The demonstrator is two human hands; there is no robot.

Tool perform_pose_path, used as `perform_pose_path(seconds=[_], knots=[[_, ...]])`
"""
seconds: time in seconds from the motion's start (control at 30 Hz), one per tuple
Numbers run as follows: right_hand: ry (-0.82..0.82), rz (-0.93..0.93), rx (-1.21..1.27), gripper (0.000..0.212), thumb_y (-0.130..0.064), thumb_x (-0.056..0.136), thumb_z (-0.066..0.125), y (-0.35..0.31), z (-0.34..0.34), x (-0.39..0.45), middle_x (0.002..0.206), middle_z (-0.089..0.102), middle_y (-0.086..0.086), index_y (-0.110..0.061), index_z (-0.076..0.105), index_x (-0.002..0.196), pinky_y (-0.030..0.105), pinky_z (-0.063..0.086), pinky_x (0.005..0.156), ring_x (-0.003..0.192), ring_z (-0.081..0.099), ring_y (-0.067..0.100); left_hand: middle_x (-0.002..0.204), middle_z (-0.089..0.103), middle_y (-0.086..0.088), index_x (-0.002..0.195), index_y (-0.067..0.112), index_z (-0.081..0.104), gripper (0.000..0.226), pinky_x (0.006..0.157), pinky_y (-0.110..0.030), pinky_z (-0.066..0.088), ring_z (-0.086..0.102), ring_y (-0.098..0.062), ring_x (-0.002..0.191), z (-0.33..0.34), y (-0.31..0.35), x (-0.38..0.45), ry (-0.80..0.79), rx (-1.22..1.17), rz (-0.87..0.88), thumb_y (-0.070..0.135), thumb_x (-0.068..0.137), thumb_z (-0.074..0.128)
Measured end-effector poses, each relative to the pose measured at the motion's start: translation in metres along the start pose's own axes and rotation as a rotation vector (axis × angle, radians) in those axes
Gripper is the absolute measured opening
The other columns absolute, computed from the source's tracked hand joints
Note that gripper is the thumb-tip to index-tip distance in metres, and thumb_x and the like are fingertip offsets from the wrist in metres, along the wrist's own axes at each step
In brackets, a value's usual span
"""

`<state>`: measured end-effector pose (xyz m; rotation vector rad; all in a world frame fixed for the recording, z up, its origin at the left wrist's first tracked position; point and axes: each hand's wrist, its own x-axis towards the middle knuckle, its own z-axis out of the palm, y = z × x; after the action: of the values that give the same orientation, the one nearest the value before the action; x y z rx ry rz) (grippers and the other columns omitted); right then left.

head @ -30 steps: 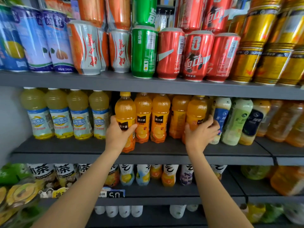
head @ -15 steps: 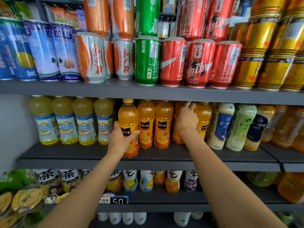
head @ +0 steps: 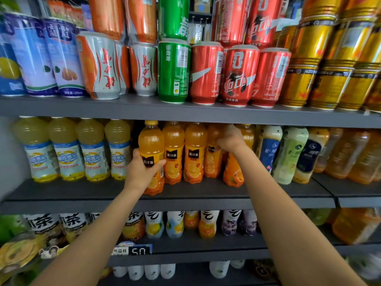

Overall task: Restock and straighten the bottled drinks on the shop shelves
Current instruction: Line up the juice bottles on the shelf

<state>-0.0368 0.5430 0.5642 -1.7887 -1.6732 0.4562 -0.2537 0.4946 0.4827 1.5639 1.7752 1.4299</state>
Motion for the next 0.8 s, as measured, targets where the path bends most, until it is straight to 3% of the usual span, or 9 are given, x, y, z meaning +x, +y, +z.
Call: perform_pose_path(seconds=[0.07, 0.13, 0.23, 0.3, 0.4, 0.5, 0.63, 0.8], knots=[[0.054, 0.012, -0.098, 0.041, 0.0, 0.088, 0.054, -0.001, 0.004, 0.0, 0.122, 0.058, 0.015, 0.0, 0.042, 0.127, 0.031, 0.055, 0.08, 0.103, 0.063, 0.03, 0.125, 0.055, -0.015, 0.128, 0.005, 0.038, 0.063, 0.092, -0.037, 0.041, 0.05, -0.03, 0.118, 0.0, 0.002, -0.001, 0.005, -0.008, 0.002, 0.027, 0.079, 0.071], [0.104, -0.008, -0.161, 0.057, 0.008, 0.082, 0.058, 0.001, 0.012, -0.001, 0.125, 0.056, 0.02, -0.002, 0.035, 0.133, 0.041, 0.052, 0.088, 0.108, 0.06, 0.035, 0.124, 0.055, -0.015, 0.128, 0.005, 0.038, 0.063, 0.092, -0.036, 0.041, 0.051, -0.03, 0.117, -0.001, 0.001, -0.001, 0.007, -0.012, 0.009, 0.027, 0.079, 0.071], [0.164, -0.078, -0.172, 0.076, 0.013, 0.08, 0.054, 0.005, 0.02, -0.006, 0.143, 0.035, 0.022, -0.004, 0.018, 0.144, 0.043, 0.05, 0.09, 0.114, 0.054, 0.04, 0.125, 0.055, -0.015, 0.129, 0.005, 0.037, 0.065, 0.092, -0.037, 0.041, 0.051, -0.03, 0.118, -0.001, -0.001, -0.001, 0.004, -0.008, 0.011, 0.029, 0.079, 0.071], [0.288, -0.148, -0.205, 0.07, 0.011, 0.083, 0.05, 0.007, 0.026, -0.014, 0.144, 0.032, 0.021, 0.0, 0.018, 0.144, 0.039, 0.049, 0.086, 0.11, 0.055, 0.04, 0.125, 0.055, -0.015, 0.13, 0.005, 0.037, 0.066, 0.093, -0.038, 0.042, 0.051, -0.031, 0.118, -0.001, -0.002, 0.0, 0.005, -0.005, 0.013, 0.03, 0.079, 0.071], [0.47, -0.203, -0.221, 0.049, -0.001, 0.09, 0.05, 0.021, 0.045, -0.033, 0.135, 0.042, 0.017, 0.0, 0.033, 0.136, 0.034, 0.049, 0.072, 0.098, 0.06, 0.035, 0.126, 0.054, -0.015, 0.129, 0.006, 0.037, 0.067, 0.095, -0.04, 0.042, 0.05, -0.032, 0.118, -0.001, -0.003, 0.001, 0.004, -0.013, 0.01, 0.03, 0.078, 0.071], [0.37, -0.115, -0.19, 0.038, -0.011, 0.095, 0.047, 0.044, 0.071, -0.048, 0.126, 0.05, 0.017, -0.001, 0.037, 0.13, 0.038, 0.047, 0.076, 0.102, 0.059, 0.035, 0.127, 0.054, -0.015, 0.13, 0.006, 0.037, 0.067, 0.095, -0.039, 0.041, 0.05, -0.031, 0.119, -0.001, -0.003, 0.0, -0.001, -0.024, 0.014, 0.03, 0.078, 0.071], [0.156, 0.016, -0.05, 0.056, -0.003, 0.089, 0.05, 0.051, 0.088, -0.04, 0.137, 0.04, 0.024, 0.004, 0.022, 0.138, 0.044, 0.04, 0.093, 0.12, 0.046, 0.041, 0.127, 0.054, -0.013, 0.13, 0.007, 0.037, 0.066, 0.095, -0.036, 0.04, 0.05, -0.029, 0.119, 0.0, -0.004, 0.001, -0.001, -0.038, 0.02, 0.029, 0.078, 0.071], [0.17, 0.133, 0.114, 0.041, -0.005, 0.091, 0.048, 0.046, 0.095, -0.026, 0.131, 0.045, 0.026, 0.004, 0.032, 0.128, 0.046, 0.04, 0.095, 0.119, 0.046, 0.043, 0.128, 0.053, -0.012, 0.132, 0.008, 0.035, 0.068, 0.096, -0.037, 0.04, 0.049, -0.028, 0.12, 0.0, -0.006, 0.002, -0.008, -0.047, 0.019, 0.03, 0.078, 0.071]])
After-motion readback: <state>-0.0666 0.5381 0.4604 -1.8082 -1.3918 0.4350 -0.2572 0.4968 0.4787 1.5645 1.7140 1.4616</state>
